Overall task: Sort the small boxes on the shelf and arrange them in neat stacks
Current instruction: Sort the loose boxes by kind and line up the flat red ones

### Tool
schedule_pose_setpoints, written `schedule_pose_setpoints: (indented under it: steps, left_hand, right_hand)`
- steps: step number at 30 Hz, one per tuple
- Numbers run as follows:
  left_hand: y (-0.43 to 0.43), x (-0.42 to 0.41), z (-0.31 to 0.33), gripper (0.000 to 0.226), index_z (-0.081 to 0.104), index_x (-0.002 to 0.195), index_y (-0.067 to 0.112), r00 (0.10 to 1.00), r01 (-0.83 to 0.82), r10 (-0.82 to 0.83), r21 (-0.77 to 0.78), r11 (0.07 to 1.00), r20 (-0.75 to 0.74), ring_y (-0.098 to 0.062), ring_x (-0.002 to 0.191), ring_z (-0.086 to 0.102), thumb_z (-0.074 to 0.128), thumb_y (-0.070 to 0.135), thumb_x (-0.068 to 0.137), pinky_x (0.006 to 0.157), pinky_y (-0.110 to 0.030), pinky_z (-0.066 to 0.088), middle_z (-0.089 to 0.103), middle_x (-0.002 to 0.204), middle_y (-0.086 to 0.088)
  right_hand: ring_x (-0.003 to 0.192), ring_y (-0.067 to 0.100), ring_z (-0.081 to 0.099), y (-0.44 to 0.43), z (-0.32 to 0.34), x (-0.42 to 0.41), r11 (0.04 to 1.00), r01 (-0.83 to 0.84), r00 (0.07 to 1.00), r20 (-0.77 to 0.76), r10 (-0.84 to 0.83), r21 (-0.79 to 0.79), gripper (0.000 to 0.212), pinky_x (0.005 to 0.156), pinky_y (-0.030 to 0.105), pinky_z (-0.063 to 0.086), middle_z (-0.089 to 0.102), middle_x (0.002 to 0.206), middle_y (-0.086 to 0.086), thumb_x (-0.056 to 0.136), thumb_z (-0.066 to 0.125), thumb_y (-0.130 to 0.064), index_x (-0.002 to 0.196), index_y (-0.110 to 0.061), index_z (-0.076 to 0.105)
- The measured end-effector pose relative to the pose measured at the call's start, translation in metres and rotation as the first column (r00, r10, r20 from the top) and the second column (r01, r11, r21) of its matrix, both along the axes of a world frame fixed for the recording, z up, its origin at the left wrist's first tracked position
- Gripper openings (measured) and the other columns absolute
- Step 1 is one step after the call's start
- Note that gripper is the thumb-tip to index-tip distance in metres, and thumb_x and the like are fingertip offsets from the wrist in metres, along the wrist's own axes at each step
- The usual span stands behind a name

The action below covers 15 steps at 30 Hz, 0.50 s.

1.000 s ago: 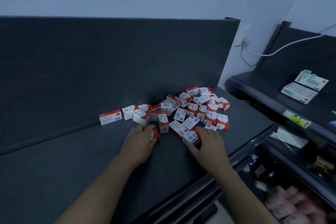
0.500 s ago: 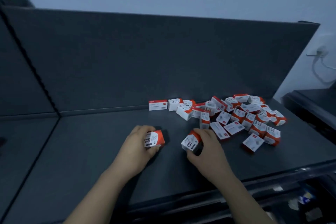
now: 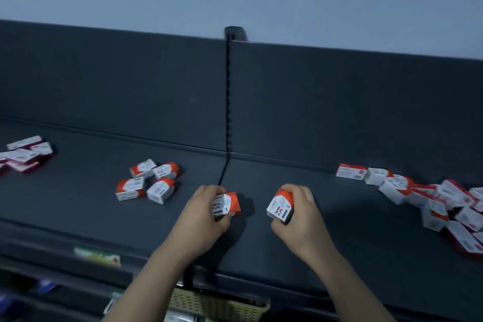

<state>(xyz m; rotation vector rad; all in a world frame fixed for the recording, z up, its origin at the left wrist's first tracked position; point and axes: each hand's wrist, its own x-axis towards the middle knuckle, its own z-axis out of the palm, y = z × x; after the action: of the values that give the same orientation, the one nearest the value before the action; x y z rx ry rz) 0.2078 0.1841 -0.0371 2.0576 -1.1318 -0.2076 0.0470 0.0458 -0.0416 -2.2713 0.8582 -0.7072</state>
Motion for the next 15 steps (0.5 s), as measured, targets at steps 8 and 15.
schedule_pose_setpoints:
  steps: [8,15]
  left_hand:
    - [0.091,0.089,-0.001,0.039,0.055,0.115,0.023,0.994,-0.105,0.104,0.026,0.994,0.034,-0.007,0.089,0.051,0.069,0.020,0.079,0.072,-0.014,0.036,0.049,0.106,0.011]
    - [0.123,0.148,-0.002,0.041,0.054,0.121,0.023,0.986,-0.161,0.158,0.046,0.986,0.060,-0.010,0.094,0.051,0.068,0.025,0.082,0.080,-0.020,0.038,0.049,0.109,0.008]
  right_hand:
    - [0.094,-0.001,0.047,0.076,-0.002,0.104,0.995,-0.076,0.997,-0.005,0.076,0.061,0.056,0.070,0.010,0.040,0.039,0.113,-0.014,0.073,0.069,-0.010,0.120,-0.030,0.044]
    - [0.099,0.002,0.046,0.112,-0.006,0.166,0.992,-0.079,0.997,-0.019,0.081,0.102,0.060,0.075,0.009,0.036,0.043,0.120,-0.012,0.080,0.068,-0.013,0.134,-0.022,0.044]
